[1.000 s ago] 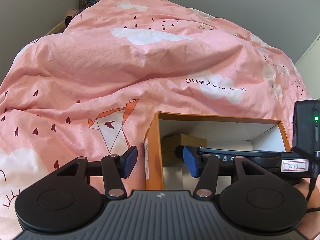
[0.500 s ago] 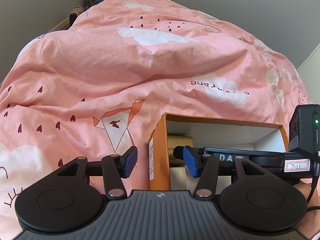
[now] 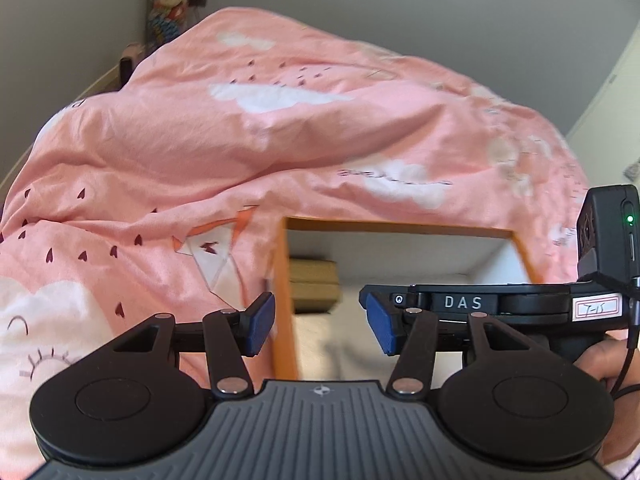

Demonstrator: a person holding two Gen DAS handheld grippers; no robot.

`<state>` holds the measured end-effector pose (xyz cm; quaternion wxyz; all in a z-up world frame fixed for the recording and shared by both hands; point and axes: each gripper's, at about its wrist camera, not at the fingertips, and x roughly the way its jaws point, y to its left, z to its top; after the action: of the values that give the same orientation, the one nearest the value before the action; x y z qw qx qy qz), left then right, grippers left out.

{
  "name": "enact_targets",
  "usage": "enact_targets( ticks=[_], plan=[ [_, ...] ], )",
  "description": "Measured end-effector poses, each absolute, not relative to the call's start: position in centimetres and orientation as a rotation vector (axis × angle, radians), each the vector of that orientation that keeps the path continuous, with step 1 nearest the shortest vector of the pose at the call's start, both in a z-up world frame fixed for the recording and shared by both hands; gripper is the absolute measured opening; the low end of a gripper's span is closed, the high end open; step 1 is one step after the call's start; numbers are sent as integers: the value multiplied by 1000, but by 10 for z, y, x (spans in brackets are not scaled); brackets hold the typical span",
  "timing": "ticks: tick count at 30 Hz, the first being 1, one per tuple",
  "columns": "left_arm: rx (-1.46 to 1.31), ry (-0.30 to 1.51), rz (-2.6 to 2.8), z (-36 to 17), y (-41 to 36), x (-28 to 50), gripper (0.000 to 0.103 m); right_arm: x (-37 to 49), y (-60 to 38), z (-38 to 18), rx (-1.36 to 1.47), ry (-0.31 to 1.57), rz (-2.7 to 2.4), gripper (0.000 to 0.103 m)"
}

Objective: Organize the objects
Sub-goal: 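Lower the gold box into the box corner and open the right tool, then grasp the pink plush pouch with the left tool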

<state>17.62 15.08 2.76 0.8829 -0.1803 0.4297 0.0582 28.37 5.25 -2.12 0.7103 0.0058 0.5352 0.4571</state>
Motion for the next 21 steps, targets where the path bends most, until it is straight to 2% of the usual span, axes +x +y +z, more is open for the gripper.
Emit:
enact_targets(
  ticks=[10, 17, 21],
  plan=[
    [-367, 904, -19, 41, 102, 92, 59, 207, -52, 33, -27, 1007, 1085, 30],
    [-480, 1040, -24, -2, 92, 63, 59, 163, -106, 7, -50, 1064, 994, 30],
    [-442, 1133, -52, -26, 84, 52, 59, 149, -121, -12, -86, 1126, 985, 30]
  ],
)
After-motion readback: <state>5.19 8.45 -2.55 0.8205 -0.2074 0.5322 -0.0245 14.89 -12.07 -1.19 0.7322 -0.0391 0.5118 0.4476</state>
